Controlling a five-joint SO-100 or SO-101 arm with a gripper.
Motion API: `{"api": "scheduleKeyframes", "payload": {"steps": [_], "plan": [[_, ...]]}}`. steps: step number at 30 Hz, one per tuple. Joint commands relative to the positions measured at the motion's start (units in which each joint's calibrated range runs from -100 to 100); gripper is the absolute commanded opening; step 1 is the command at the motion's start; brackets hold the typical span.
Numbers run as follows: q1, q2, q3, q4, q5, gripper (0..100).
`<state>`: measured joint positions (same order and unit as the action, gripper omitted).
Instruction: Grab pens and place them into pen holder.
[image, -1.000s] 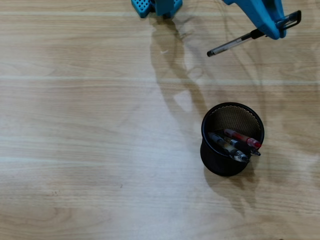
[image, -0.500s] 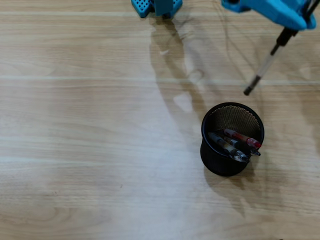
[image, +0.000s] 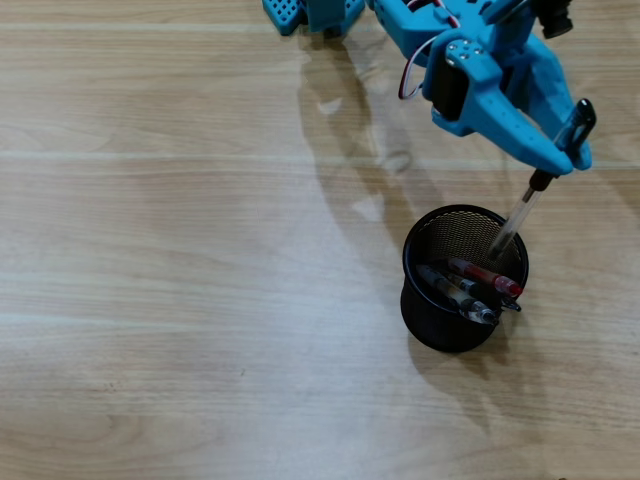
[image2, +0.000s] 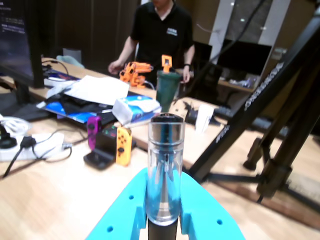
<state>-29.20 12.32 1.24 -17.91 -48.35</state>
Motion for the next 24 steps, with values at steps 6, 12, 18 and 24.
{"api": "scheduleKeyframes", "payload": {"steps": [6, 12, 18, 24], "plan": [[1.36, -0.64, 4.1, -4.37, -0.66, 12], [1.27, -0.9, 4.1, -3.82, -0.6, 12], [1.18, -1.66, 4.1, -3.73, -0.08, 11], [1.36, -9.9, 4.01, 8.57, 4.06, 2]]}}
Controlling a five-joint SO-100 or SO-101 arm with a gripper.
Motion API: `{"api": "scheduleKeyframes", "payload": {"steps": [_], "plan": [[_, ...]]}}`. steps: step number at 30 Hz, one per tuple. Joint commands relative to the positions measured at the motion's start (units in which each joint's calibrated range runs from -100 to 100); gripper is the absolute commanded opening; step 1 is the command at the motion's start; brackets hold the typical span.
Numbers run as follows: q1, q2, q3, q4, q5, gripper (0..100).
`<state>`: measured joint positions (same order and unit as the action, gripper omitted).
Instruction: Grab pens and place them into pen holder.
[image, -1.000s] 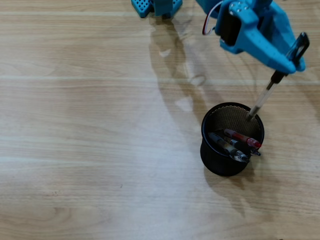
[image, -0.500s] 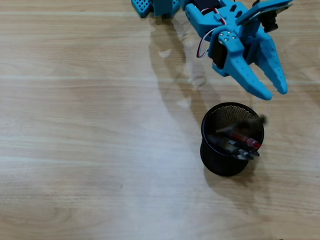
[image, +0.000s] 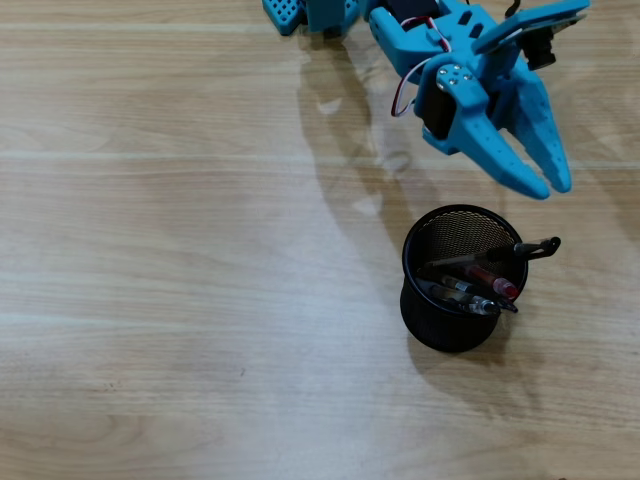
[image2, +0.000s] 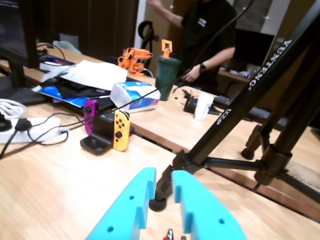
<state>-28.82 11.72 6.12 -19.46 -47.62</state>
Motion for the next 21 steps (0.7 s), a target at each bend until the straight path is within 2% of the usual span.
{"api": "scheduleKeyframes", "payload": {"steps": [1, 8, 13, 17, 18, 21], "plan": [[1.16, -11.43, -0.87, 13.68, 4.11, 2], [5.46, -26.8, 0.03, 41.83, 13.38, 2], [10.12, -37.5, 0.66, 62.15, 21.97, 2], [14.15, -46.5, 5.19, 71.36, 29.82, 3], [15.43, -51.0, 8.9, 74.36, 33.22, 3], [16.61, -57.46, 15.69, 77.64, 36.89, 3]]}}
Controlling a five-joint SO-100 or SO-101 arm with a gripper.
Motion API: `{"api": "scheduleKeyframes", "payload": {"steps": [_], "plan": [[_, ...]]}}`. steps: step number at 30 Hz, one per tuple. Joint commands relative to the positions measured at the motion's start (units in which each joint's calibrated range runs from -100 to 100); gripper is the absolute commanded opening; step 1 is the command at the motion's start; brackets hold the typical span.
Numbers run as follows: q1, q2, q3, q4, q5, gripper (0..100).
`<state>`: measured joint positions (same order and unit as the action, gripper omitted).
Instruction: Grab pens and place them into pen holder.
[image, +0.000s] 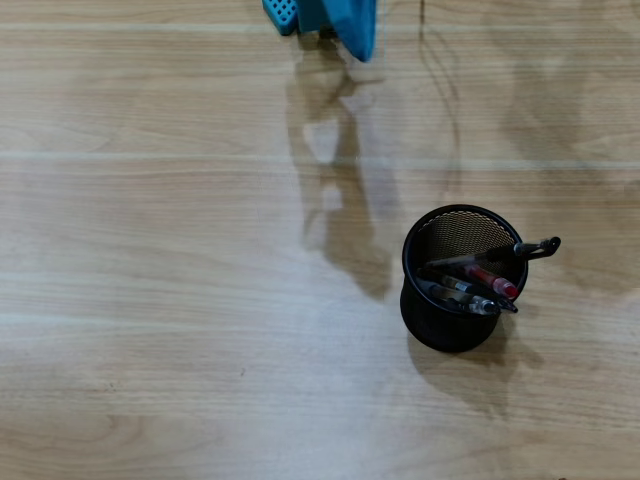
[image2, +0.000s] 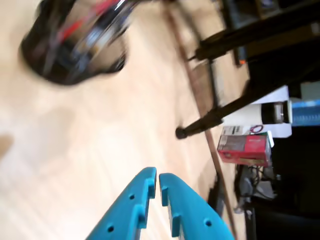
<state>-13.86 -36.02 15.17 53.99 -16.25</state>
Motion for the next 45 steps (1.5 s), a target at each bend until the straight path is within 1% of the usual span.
{"api": "scheduleKeyframes", "payload": {"steps": [1, 6, 12, 21, 29, 35, 45], "plan": [[1.93, -11.75, 9.17, 4.82, 6.67, 3], [2.75, -21.43, 24.19, 5.28, 11.8, 3], [5.59, -32.89, 42.84, 5.28, 14.21, 3], [6.87, -51.07, 64.74, 5.37, 14.42, 3], [6.87, -62.11, 80.3, 5.37, 14.42, 3], [6.87, -63.55, 80.75, 8.56, 16.31, 3], [8.06, -63.55, 80.75, 8.56, 15.94, 2]]}}
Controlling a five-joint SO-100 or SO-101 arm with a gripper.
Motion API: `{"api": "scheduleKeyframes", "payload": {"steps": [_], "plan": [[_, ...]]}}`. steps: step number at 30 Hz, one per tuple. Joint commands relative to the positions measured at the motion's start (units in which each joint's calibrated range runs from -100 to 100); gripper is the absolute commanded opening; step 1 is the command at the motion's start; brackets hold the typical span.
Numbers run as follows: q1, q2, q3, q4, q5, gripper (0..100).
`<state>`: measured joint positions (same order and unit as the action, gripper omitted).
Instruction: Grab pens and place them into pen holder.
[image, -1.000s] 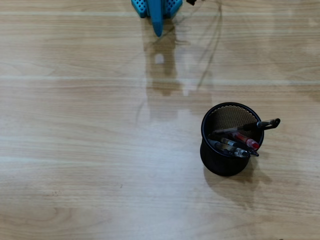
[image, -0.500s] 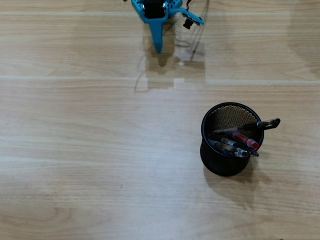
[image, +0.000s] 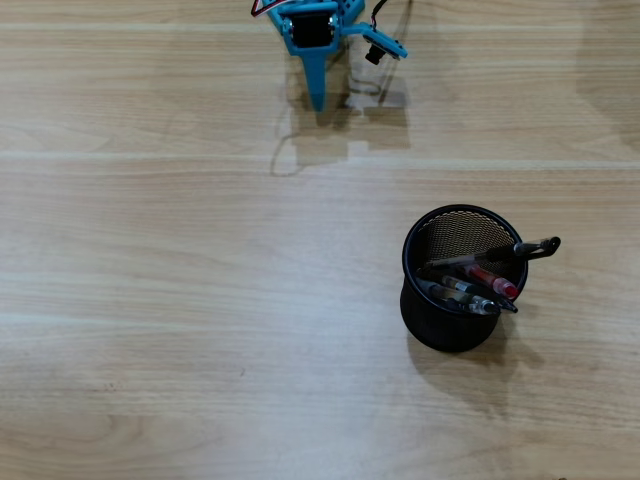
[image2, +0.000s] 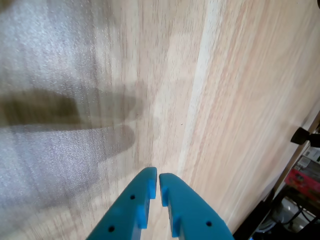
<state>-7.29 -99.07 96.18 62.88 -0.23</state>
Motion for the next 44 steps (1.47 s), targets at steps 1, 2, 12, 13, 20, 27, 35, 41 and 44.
{"api": "scheduleKeyframes", "payload": {"steps": [1, 2, 12, 13, 20, 27, 35, 41, 44], "plan": [[1.94, -0.51, -0.17, -0.42, -0.13, 2], [2.03, -0.51, 0.2, -0.51, -0.18, 2], [2.58, -0.43, 3.18, -9.99, 0.08, 2], [2.58, -0.43, 3.18, -9.9, 0.08, 2], [2.58, -0.43, 3.18, -10.17, 0.02, 2], [2.12, -0.43, 3.18, -10.17, 0.13, 2], [2.12, -0.43, 3.18, -10.17, 0.13, 2], [2.12, -0.43, 3.18, -10.17, 0.13, 2], [2.12, -0.43, 3.18, -10.17, 0.13, 2]]}}
